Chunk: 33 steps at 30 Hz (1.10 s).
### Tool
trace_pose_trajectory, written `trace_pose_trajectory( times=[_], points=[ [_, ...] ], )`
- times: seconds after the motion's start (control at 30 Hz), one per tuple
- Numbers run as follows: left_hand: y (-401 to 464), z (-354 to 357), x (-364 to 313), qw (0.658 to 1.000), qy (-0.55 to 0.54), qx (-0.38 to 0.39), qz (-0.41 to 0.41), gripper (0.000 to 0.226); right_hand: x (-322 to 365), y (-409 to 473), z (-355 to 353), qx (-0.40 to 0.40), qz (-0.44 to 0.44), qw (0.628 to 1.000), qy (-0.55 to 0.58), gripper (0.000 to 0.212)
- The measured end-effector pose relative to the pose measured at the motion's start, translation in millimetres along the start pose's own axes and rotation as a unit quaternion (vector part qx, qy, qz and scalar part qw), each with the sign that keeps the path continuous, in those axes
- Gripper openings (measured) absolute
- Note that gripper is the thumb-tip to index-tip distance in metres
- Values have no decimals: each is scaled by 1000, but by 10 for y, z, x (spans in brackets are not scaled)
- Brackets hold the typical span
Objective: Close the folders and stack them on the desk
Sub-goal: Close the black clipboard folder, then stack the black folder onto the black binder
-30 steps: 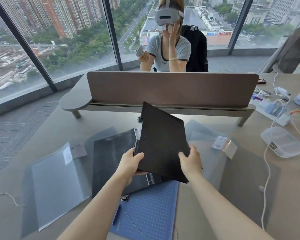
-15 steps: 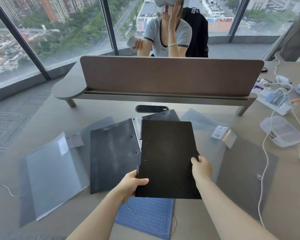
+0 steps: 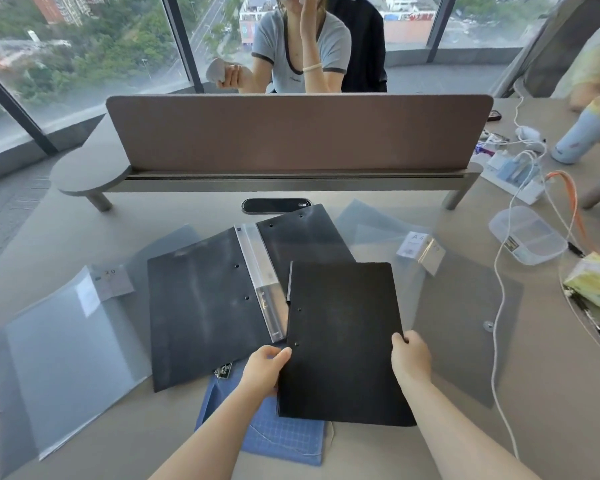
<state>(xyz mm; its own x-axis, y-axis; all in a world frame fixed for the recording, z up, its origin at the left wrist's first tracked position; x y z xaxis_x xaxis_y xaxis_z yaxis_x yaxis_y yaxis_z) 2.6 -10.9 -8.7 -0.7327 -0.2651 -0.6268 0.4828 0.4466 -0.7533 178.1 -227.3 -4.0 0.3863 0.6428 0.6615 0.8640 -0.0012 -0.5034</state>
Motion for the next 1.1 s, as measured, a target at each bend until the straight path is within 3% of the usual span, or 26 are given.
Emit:
trace_pose_trajectory(
  times=[0.17, 0.3, 0.5, 0.73, 0.9, 1.1],
  points=[
    [85, 68, 51, 996, 86, 9, 25, 6, -127, 1, -139, 13, -19, 999, -34, 29],
    [56, 187, 77, 979, 194, 56, 40, 18, -164, 2, -298, -10, -50, 997, -63, 37],
    [28, 321, 20, 943, 325, 56, 49, 36, -311, 118, -420, 12, -31, 978, -205, 41],
    [0, 378, -80, 910, 410, 42, 40, 34, -347, 174, -486, 52, -40, 950, -306, 44],
    [-61, 378, -177, 919, 385, -37, 75, 35, -246, 198, -567, 29, -56, 939, -339, 39],
    [-116, 296, -407, 903, 355, -180, 160, 17, 135, 257, -518, 9, -147, 959, -242, 24]
  ],
)
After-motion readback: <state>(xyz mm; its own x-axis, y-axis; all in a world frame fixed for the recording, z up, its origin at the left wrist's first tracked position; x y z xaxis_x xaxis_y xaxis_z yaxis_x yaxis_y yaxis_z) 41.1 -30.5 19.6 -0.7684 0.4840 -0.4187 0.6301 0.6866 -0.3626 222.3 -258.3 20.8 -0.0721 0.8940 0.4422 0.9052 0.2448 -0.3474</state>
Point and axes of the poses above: each hand's wrist, its own y-axis towards the middle knuckle, its own z-axis out of the palm, x = y × z, the point moved 3 cm from there along y, towards the middle knuckle, and after that the axes turned 4 degrees about x, right-handed, at the moved point
